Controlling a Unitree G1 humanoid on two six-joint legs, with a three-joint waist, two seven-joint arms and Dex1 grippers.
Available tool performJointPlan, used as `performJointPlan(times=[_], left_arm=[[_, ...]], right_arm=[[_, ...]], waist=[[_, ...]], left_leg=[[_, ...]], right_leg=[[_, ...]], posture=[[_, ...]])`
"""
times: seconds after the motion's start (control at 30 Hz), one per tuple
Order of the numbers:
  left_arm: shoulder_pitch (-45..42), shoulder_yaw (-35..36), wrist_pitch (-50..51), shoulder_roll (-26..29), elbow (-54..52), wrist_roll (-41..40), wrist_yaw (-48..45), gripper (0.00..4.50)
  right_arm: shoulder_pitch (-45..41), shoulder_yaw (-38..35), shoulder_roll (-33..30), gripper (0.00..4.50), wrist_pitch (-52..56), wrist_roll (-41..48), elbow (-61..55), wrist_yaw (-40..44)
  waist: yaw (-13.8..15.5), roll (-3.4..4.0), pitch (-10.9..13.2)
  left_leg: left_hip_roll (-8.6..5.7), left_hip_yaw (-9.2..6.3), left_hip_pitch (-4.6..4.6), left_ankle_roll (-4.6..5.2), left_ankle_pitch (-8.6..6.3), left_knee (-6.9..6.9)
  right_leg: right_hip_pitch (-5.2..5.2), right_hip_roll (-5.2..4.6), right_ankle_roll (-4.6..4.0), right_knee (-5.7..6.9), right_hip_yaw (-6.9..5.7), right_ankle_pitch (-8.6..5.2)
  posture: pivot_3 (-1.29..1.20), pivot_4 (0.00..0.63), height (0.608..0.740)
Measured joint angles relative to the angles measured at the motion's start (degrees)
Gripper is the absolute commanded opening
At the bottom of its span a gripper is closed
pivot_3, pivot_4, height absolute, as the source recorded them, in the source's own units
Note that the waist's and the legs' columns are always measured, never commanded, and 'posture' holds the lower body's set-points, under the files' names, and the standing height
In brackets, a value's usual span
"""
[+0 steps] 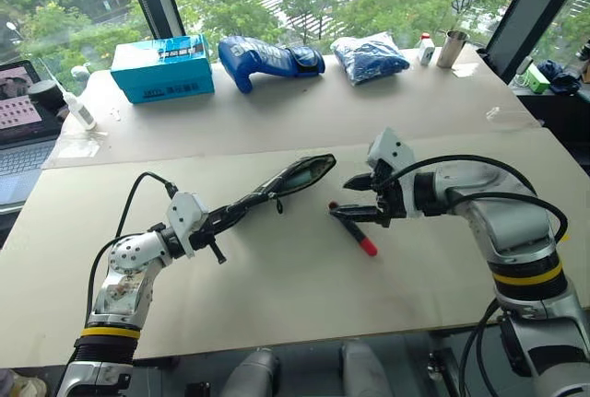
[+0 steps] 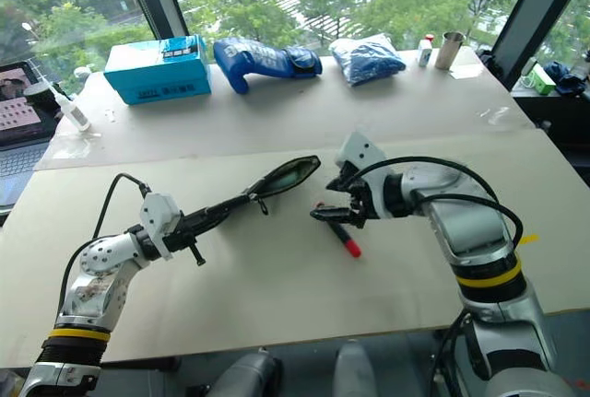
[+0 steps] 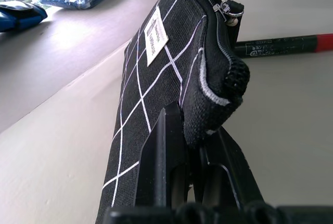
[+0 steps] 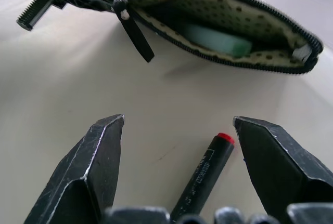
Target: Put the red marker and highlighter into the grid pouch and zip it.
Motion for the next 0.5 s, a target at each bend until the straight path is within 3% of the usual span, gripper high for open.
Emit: performJointPlan(times=[0.23, 0.5], left_arm=[[-0.1, 0.0, 0.0, 0.0, 0.3, 0.0, -0.1, 0.00], [-0.1, 0.0, 0.0, -0.1, 0.3, 0.0, -0.1, 0.00]], right_arm=[[5.2, 6.5, -1.5, 3.74, 0.5, -2.4, 0.5, -7.7], [7.1, 8.3, -1.7, 3.74, -0.5, -2.8, 1.3, -10.9]], waist=[[0.6, -0.01, 0.0], [0.5, -0.01, 0.0]], left_leg=[[-0.01, 0.05, 0.00, -0.01, -0.07, 0.20], [0.01, 0.05, 0.00, 0.00, -0.08, 0.18]], right_leg=[[0.10, -0.01, 0.04, -0.02, -0.03, 0.02], [0.10, 0.01, 0.04, -0.02, -0.04, 0.02]], posture=[[0.00, 0.150, 0.740], [0.00, 0.150, 0.740]])
